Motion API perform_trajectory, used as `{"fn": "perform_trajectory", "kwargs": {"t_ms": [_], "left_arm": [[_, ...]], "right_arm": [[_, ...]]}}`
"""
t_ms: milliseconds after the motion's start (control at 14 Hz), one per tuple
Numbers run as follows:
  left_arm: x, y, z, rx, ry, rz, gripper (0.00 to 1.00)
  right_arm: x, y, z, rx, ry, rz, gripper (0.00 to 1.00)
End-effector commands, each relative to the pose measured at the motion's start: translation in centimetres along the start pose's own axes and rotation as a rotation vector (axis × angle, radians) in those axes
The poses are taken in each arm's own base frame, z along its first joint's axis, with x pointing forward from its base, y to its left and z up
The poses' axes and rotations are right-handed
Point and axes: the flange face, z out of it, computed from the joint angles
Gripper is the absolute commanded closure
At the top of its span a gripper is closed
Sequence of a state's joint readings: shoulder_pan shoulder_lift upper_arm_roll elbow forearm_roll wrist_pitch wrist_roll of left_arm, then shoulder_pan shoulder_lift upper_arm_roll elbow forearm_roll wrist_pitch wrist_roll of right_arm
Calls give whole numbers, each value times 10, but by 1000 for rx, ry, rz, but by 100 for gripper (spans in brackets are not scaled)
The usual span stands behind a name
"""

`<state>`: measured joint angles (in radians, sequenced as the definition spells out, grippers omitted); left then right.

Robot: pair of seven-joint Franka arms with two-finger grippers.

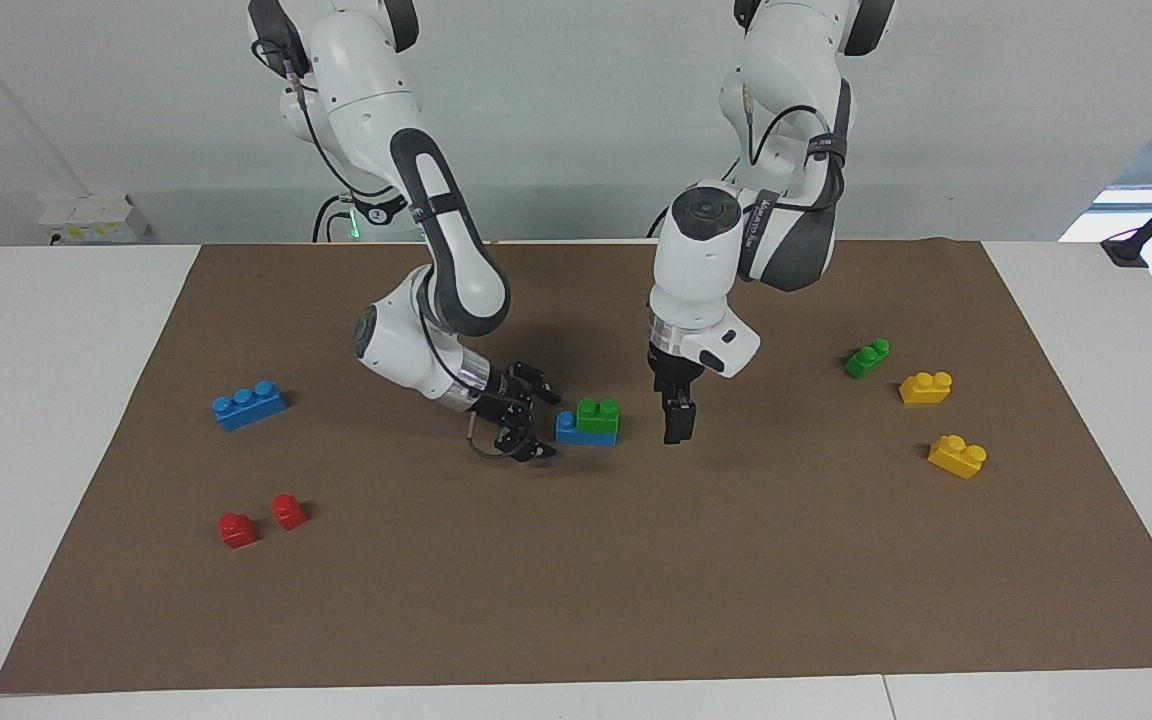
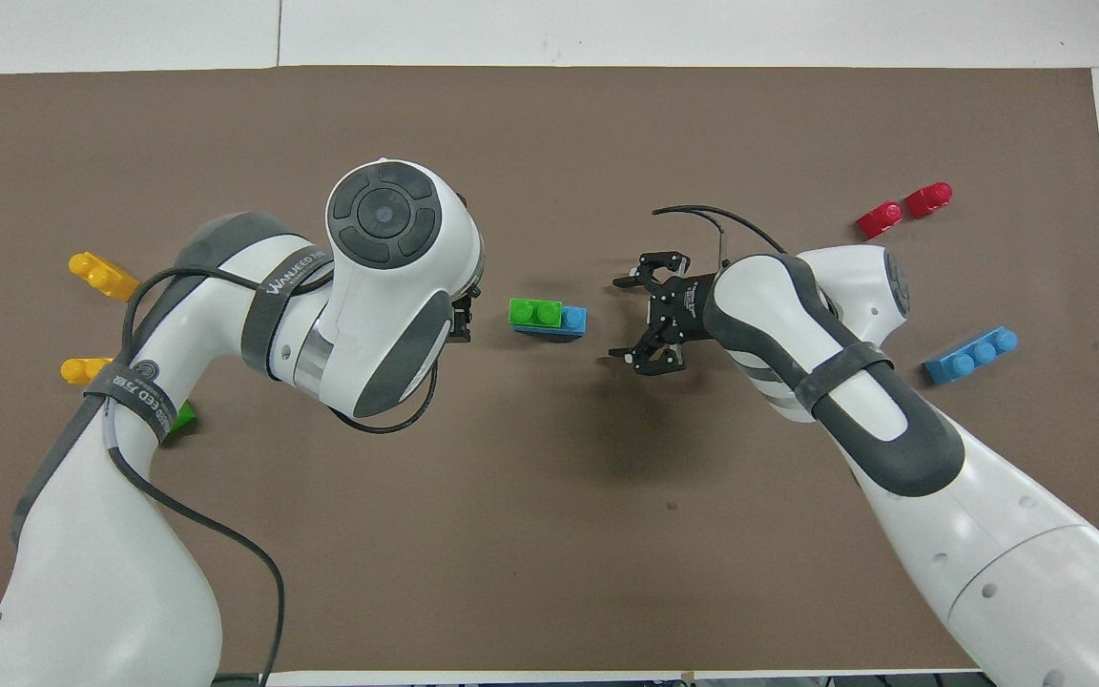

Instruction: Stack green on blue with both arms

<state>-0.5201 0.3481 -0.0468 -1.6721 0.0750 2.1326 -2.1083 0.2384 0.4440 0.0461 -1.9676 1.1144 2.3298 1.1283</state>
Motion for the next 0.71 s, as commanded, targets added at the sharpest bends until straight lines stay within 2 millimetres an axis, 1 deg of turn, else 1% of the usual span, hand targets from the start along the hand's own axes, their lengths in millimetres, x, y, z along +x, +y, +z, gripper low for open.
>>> {"fn": "perform_trajectory", "kwargs": {"t_ms": [0,71,142,214,285,356,498,570,641], "left_arm": [[1,-4,1,14,-4,-6,0],[1,-4,1,14,-5,-7,0],[1,-4,1,15,-6,-7,0],[2,-3,-1,11,-8,-8,0],[5,-2,-8,3,-10,5,0],[8,-2,-12,2,-8,58,0],[33,3,-23,33,9,219,0],[51,8,-30,45,13,303,0],[64,12,-35,54,8,368,0]], "right_arm": [[24,-7,-33,-39,13,-27,0],[35,-11,-46,-51,22,-29,0],[39,-14,-56,-55,23,-32,0],[40,-15,-61,-62,23,-36,0],[39,-16,-69,-65,30,-48,0],[35,-18,-76,-67,46,-74,0],[21,-19,-96,-74,133,-186,0],[10,-20,-107,-69,161,-228,0],[4,-21,-117,-63,164,-242,0]]}}
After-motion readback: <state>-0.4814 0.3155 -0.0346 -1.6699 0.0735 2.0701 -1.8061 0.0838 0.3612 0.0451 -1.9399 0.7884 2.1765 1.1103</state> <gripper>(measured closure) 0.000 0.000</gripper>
